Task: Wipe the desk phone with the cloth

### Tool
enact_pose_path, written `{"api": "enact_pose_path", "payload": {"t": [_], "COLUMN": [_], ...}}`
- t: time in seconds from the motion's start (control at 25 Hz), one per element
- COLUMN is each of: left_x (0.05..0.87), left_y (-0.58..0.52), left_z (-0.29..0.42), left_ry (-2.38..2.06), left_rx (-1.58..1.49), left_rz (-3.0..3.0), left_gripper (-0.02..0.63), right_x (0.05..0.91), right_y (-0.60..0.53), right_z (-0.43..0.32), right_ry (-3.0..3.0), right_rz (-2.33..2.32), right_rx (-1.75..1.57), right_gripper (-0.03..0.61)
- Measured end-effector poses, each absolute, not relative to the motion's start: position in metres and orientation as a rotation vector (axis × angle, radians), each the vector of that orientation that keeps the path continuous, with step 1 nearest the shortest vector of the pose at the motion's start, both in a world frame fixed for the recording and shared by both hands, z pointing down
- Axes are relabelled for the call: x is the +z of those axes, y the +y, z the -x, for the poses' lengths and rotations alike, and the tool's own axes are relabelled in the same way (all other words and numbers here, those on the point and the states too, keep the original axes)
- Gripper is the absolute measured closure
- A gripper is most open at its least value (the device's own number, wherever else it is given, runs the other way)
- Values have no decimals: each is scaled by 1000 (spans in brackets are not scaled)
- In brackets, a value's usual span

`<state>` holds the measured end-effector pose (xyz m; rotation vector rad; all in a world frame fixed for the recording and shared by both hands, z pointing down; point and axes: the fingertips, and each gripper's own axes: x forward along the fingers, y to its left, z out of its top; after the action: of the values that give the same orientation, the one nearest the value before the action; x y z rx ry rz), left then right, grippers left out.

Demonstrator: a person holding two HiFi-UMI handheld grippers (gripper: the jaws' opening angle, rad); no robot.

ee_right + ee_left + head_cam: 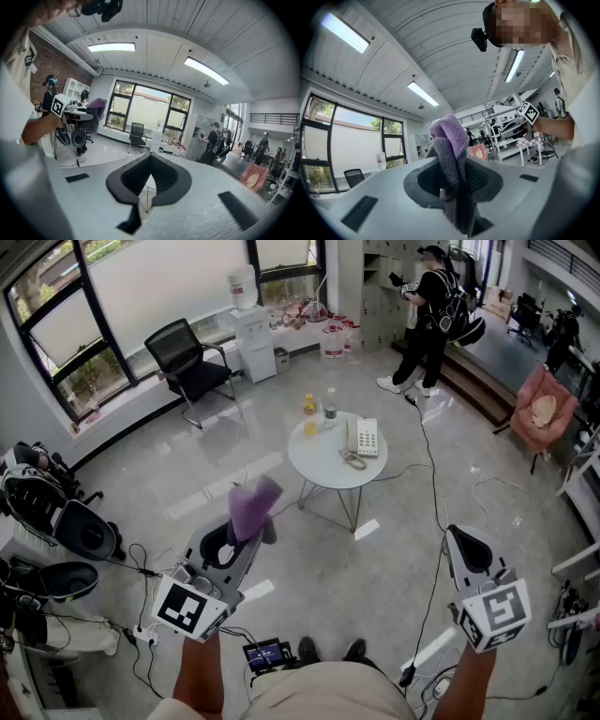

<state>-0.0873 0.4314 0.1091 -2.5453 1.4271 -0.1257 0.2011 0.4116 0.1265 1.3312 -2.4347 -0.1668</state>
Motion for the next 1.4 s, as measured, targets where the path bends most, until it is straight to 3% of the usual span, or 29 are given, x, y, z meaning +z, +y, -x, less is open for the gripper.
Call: {"api": "enact_pose_path", "payload": {"t": [1.4], "left_x": [134], "left_y": [361], "left_z": [135], "left_ry": [1383], "left_rx": [-106], "left_rz": [2623], "left_gripper": [522], "right_x": [135], "right_y": [339], "right_z": [-146], "right_ry": [-2476], "right_rz": [-1393], "right_rx": [-99], "right_gripper": [584]}}
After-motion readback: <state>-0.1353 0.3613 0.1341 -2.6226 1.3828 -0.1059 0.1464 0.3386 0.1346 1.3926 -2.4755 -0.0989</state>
